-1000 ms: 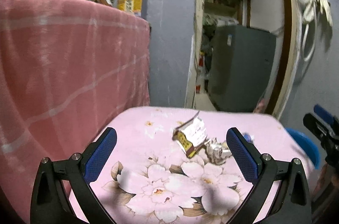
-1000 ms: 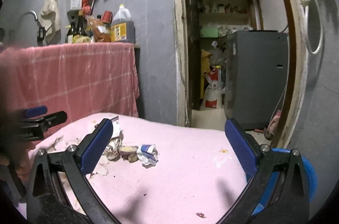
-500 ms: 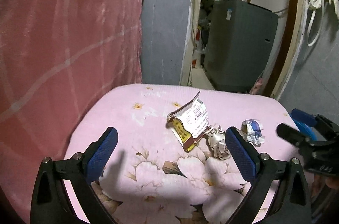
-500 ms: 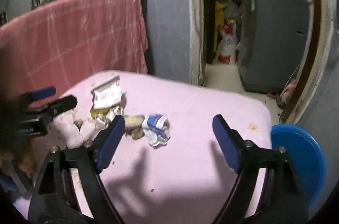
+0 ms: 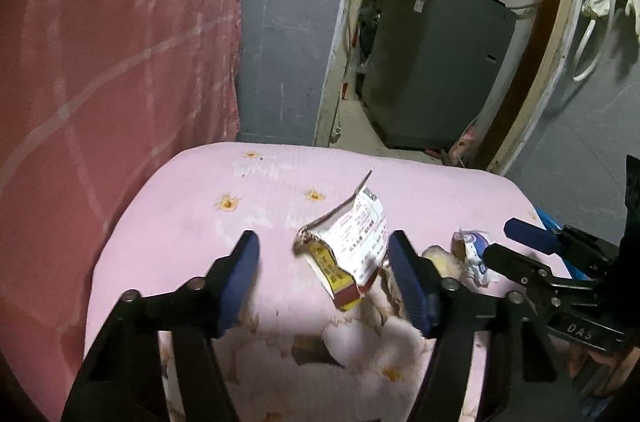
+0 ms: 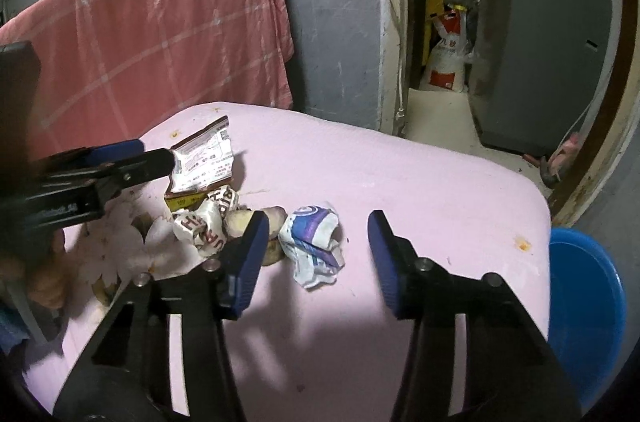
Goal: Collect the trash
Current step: 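Grasp the yellow-and-white paper packet with the left tool while the right tool grasps the blue-and-white wrapper, then lift the paper packet with the left tool while the right tool lifts the blue-and-white wrapper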
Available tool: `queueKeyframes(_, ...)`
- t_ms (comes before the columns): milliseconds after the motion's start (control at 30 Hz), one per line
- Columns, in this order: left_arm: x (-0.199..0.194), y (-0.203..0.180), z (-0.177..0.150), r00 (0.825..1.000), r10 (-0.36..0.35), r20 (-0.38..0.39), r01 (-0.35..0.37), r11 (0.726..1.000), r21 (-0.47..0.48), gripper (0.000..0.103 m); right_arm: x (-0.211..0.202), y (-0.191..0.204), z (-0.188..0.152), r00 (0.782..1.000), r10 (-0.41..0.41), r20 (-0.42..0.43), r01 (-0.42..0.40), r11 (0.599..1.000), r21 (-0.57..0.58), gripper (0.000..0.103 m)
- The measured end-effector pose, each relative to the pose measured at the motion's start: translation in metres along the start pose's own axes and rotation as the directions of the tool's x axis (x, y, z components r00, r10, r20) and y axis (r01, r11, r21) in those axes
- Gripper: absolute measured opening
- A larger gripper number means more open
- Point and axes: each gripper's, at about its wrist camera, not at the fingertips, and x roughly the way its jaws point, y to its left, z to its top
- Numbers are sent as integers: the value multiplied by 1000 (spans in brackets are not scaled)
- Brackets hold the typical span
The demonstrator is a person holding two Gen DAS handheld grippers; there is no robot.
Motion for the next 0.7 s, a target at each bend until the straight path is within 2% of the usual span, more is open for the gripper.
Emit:
queueKeyframes(133,10,4,1,1000,-7,-25,6,1000,-13,53,8,-4,2,999,30,-38,-30,999,20,48)
queueKeyframes(200,17,7,1,999,-9,-51,8,1000,-23,47,11,-7,2,998,39,-50,-38,999,34,48)
queueKeyframes(267,24,10,1,997,-14,-80,11,999,-37,45,12,-9,2,998,42,-51,-40,998,42,47)
queueKeyframes(367,25,13,1,996,-33,-81,28,998,-56,39,11,-9,2,998,45,-46,-42,998,48,47)
queueKeyframes(533,26,14,1,995,-51,-81,47,997,-55,27,11,-9,1,997,49,-51,-47,998,48,33)
queueKeyframes(700,27,13,2,996,-41,-80,37,998,-57,21,12,-11,1,996,65,-62,-61,997,56,27)
